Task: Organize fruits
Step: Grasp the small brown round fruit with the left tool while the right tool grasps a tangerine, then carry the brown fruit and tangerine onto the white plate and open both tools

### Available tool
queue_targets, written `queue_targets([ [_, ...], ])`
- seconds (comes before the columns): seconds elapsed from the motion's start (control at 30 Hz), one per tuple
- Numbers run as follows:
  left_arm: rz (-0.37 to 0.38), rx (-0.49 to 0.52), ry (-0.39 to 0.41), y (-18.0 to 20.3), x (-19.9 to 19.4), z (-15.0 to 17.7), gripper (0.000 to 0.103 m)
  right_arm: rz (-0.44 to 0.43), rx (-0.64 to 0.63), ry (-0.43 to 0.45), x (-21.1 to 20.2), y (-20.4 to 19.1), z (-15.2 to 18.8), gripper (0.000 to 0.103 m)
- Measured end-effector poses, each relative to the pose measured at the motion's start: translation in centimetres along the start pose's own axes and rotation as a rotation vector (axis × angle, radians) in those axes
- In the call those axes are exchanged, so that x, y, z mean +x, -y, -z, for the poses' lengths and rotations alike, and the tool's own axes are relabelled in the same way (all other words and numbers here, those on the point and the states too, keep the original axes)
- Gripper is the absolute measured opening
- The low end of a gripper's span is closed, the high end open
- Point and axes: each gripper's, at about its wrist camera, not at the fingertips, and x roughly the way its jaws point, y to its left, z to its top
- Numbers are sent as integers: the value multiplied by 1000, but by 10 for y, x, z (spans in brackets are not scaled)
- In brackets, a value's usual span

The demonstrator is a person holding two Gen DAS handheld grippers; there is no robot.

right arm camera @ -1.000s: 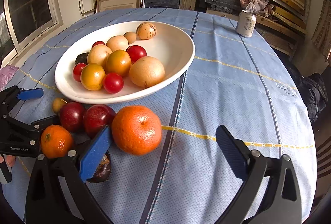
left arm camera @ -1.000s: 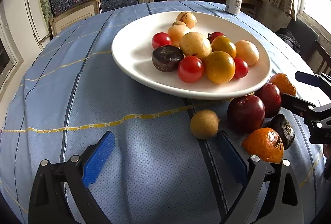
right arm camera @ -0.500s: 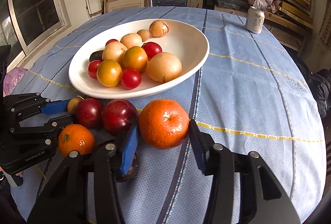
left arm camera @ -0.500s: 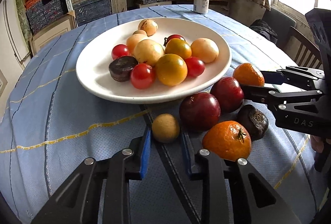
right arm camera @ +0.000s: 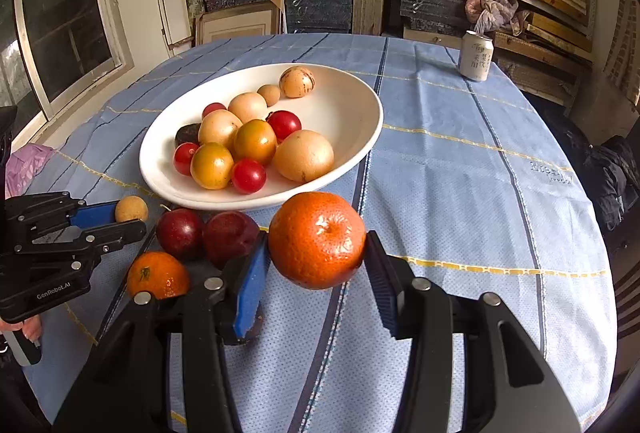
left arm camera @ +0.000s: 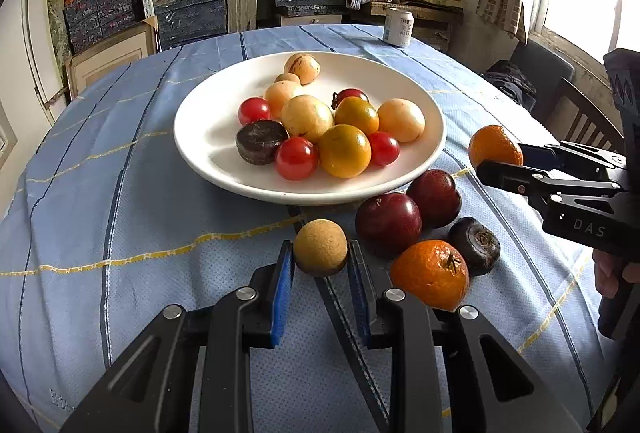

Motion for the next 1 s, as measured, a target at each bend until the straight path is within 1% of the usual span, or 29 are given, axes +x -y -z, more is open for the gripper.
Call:
queue_targets([
  [0.07, -13, -9, -5, -3, 0, 0, 27, 0, 1, 3, -2, -1, 0, 47],
  [0.23, 16, -38, 24, -8, -8, 0, 27, -9, 12, 4, -5, 0, 0, 47],
  [0.3, 22, -40, 34, -9, -13, -2, 27, -32, 30, 2, -7, 3, -2, 47],
  [0.4, 45, -54, 42, -13, -19, -7, 27, -31, 28, 21, -13, 3, -6, 47],
  [0.5, 23, -52, 41, -17, -22, -15, 27, -37, 34, 46, -19, 5, -15, 47],
  [0.57, 4, -47, 56, -20, -25, -24, 27, -38, 27, 60, -20, 5, -24, 47],
  [0.7, -53, -90, 103, -34, -26, -52, 27, -46, 27, 82, -14, 9, -48, 47],
  [0.83, -118, -56, 105, -41, -13, -80, 27, -35, 11, 93, 0, 13, -74, 47],
  [0.87, -125, -49, 99, -43, -7, -87, 27, -34, 6, 95, 5, 14, -81, 47],
  [1.0, -106, -33, 80, -51, 16, -112, 27, -35, -4, 99, 26, 18, -104, 47],
])
